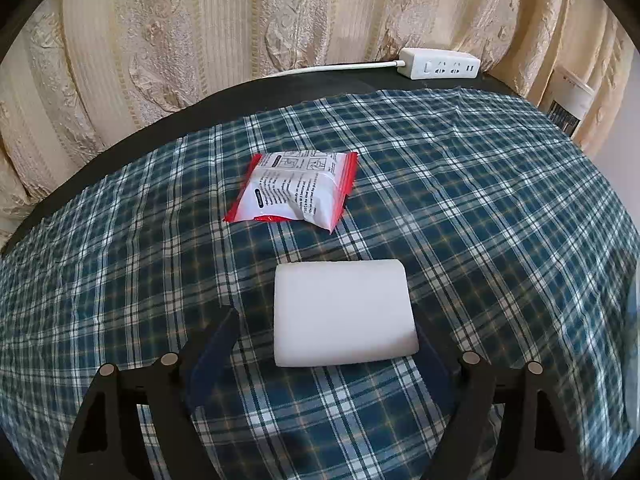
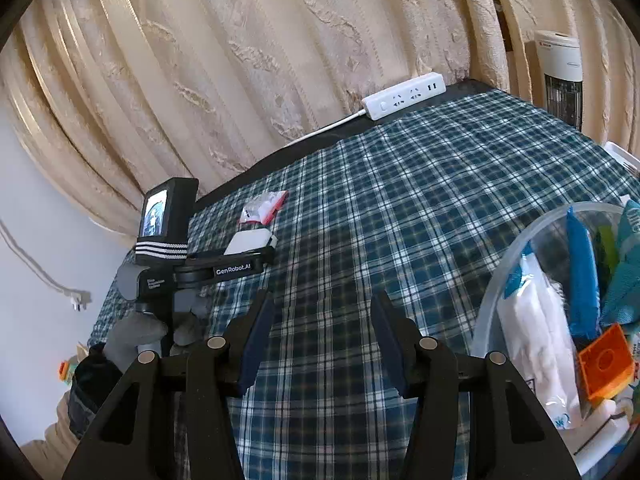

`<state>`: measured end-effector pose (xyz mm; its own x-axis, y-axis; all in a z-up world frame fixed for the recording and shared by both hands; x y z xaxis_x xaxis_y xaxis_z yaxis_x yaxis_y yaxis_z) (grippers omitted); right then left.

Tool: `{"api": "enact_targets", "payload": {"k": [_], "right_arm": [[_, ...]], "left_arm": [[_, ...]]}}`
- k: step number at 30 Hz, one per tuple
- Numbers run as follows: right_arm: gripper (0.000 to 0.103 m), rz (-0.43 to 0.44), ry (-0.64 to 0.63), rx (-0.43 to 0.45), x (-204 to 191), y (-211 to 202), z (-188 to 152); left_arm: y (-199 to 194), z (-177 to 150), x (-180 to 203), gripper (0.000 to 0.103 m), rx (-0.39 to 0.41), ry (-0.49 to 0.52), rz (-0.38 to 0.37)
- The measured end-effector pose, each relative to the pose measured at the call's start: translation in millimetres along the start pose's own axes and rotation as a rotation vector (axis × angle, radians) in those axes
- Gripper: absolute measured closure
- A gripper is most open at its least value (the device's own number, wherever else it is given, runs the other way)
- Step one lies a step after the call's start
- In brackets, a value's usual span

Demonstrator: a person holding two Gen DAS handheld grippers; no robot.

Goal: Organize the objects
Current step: 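Move both grippers back over the bed toward the remaining sponge and packet, then grasp the second white sponge block with the left gripper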

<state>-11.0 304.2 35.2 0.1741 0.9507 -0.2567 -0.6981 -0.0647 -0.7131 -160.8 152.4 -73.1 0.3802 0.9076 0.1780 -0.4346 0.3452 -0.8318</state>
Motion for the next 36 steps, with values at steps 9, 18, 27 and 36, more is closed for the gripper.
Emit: {"api": "enact_targets", "payload": {"k": [9, 18, 27, 36], "right_arm": [[0.051, -0.010, -0.023, -0.025, -10.7, 13.2, -0.6], [0.051, -0.028, -0.049, -0.055, -17.9, 32.2, -1.7], [0.051, -0.041, -0.080, -0.071, -34.1, 54.0, 6.2], [0.051, -0.021, -0.104, -0.073, -68.0, 78.8, 29.0]], "left_arm": [[-5.4, -2.8, 5.9, 0.036, 0.005, 0.005, -0.051], [-20.1, -1.8, 3.4, 0.040, 0.042, -0.007, -0.074], [-36.8, -0.5, -17.8, 0.040, 0.090, -0.040, -0.017], [-50.1, 0.2, -47.1, 0.040, 0.128, -0.090, 0.032]]}}
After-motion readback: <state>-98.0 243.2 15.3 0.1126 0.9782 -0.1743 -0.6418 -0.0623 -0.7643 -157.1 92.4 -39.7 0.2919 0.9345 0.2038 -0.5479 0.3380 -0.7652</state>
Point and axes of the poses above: each gripper's, at about its wrist camera, not at the fingertips, and y roughly the way its jaws point, x to its right, z to its top, the point moved 8 cm from there along y, roughly the way its jaws point, and after that the axes turned 14 degrees about -z, right-handed, at the moved point
